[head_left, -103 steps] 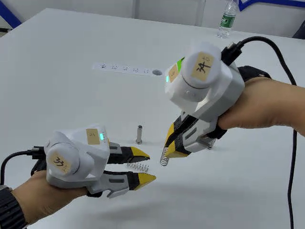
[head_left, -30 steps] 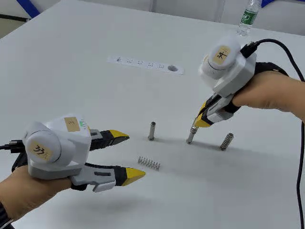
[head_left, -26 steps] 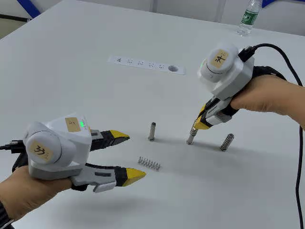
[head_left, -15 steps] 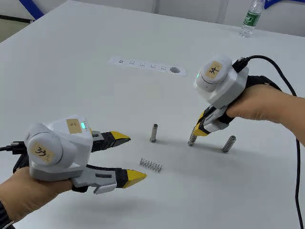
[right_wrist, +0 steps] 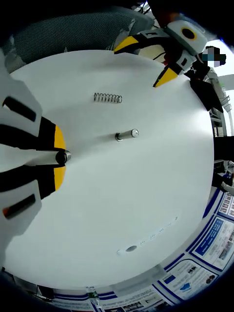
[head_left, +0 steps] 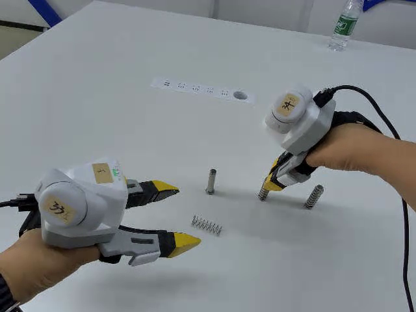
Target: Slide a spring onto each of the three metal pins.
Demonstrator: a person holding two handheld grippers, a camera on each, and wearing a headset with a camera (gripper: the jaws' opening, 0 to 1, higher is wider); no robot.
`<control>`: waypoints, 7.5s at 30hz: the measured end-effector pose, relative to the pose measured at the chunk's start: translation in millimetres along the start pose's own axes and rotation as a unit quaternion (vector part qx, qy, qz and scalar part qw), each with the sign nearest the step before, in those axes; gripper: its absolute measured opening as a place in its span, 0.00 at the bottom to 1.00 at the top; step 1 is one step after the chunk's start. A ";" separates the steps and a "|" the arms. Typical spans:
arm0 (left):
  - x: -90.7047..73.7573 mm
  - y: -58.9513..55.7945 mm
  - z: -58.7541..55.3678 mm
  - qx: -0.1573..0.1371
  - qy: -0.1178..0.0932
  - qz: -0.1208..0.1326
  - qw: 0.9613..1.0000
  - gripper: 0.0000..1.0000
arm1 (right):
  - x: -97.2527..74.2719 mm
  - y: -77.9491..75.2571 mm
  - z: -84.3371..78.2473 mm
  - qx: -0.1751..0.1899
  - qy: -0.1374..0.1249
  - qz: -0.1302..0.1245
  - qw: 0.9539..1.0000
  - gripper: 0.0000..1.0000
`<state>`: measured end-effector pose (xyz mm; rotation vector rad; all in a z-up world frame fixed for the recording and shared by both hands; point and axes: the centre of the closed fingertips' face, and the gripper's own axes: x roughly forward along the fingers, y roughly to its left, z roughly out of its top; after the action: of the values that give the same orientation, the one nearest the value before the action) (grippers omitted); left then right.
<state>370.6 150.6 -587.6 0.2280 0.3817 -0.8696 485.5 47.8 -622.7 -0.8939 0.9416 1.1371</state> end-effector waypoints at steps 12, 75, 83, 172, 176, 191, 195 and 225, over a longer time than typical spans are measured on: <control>-0.2 0.2 -1.9 0.000 0.001 -0.001 1.000 0.53 | -12.6 5.3 5.8 -0.008 -0.011 -0.011 1.000 0.16; -4.0 0.8 -2.8 0.002 0.002 0.004 1.000 0.53 | 52.9 106.3 36.3 -0.050 -0.012 0.078 0.996 0.12; -3.7 1.9 -4.8 0.002 0.004 0.005 1.000 0.52 | 50.5 106.7 38.1 -0.055 -0.018 0.074 0.996 0.12; 9.8 -14.4 -1.7 0.029 0.004 -0.026 0.999 0.32 | -58.3 122.9 85.9 -0.172 -0.058 0.071 0.981 0.11; 6.9 -7.3 -3.0 0.019 0.004 -0.011 1.000 0.40 | -61.7 111.7 85.9 -0.163 -0.059 0.061 0.983 0.11; 1.4 4.8 -5.8 -0.010 0.002 0.018 1.000 0.60 | -60.0 49.3 103.2 -0.120 -0.074 0.004 0.990 0.11; 0.0 5.7 -6.2 -0.013 0.001 0.019 1.000 0.62 | -55.2 40.3 106.2 -0.118 -0.071 -0.006 0.991 0.11; -0.8 6.4 -8.8 -0.025 0.001 0.021 0.999 0.66 | -22.1 35.2 110.5 -0.107 -0.049 0.018 0.993 0.11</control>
<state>373.0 158.2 -595.0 0.1901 0.3994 -0.8183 463.7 149.7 -567.1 -0.9857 0.7682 1.3188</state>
